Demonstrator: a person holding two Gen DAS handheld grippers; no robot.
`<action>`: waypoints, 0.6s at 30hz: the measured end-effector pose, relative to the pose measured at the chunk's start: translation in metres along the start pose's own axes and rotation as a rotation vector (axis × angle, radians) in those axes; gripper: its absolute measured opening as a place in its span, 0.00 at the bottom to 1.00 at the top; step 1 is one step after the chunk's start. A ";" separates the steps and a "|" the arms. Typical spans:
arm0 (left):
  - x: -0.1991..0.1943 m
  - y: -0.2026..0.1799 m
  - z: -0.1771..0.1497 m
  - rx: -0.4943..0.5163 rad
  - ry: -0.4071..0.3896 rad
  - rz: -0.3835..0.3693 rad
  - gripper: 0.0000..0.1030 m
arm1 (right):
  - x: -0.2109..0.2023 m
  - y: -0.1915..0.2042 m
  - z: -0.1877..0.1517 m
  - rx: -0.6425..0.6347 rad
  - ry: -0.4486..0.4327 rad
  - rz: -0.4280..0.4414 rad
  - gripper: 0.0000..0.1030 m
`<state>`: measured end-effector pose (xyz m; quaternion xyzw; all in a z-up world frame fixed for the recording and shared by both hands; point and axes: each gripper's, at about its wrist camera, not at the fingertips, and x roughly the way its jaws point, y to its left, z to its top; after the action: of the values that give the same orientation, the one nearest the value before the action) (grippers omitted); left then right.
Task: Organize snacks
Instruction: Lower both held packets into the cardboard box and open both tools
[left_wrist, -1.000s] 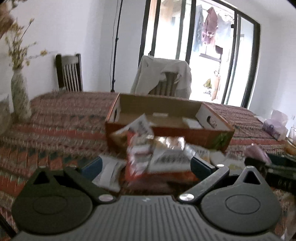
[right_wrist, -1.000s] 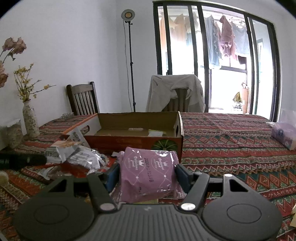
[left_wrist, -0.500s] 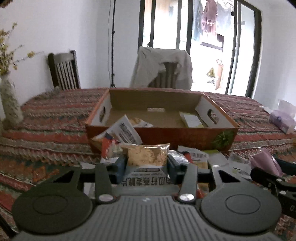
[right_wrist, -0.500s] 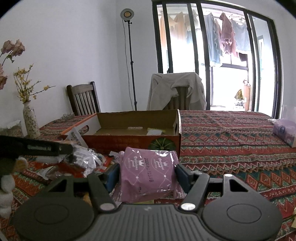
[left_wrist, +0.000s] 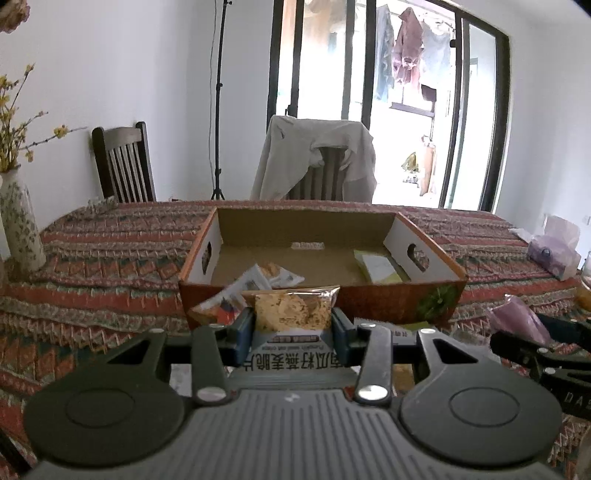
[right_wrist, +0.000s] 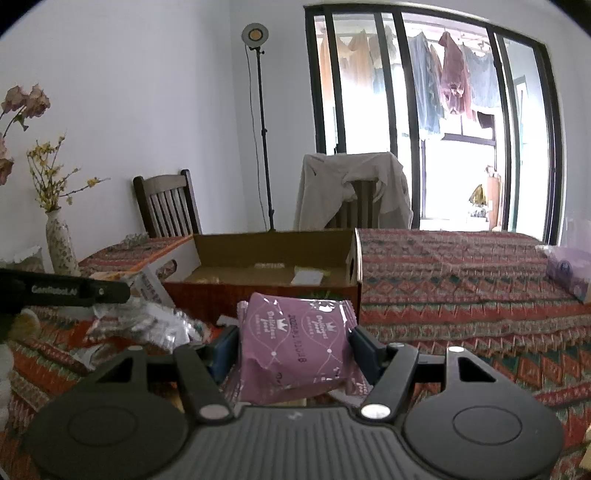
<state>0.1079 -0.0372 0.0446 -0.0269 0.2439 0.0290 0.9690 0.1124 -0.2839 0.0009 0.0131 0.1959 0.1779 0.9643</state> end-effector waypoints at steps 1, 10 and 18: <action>0.001 0.001 0.004 0.000 -0.004 -0.004 0.42 | 0.001 0.000 0.004 -0.004 -0.007 -0.001 0.63; 0.015 -0.002 0.053 0.041 -0.037 -0.008 0.42 | 0.029 0.008 0.052 -0.037 -0.073 -0.008 0.63; 0.054 -0.005 0.102 0.021 -0.027 0.015 0.42 | 0.079 0.012 0.094 -0.056 -0.072 -0.008 0.63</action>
<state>0.2039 -0.0327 0.1087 -0.0145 0.2311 0.0343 0.9722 0.2126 -0.2406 0.0594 -0.0082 0.1561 0.1786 0.9714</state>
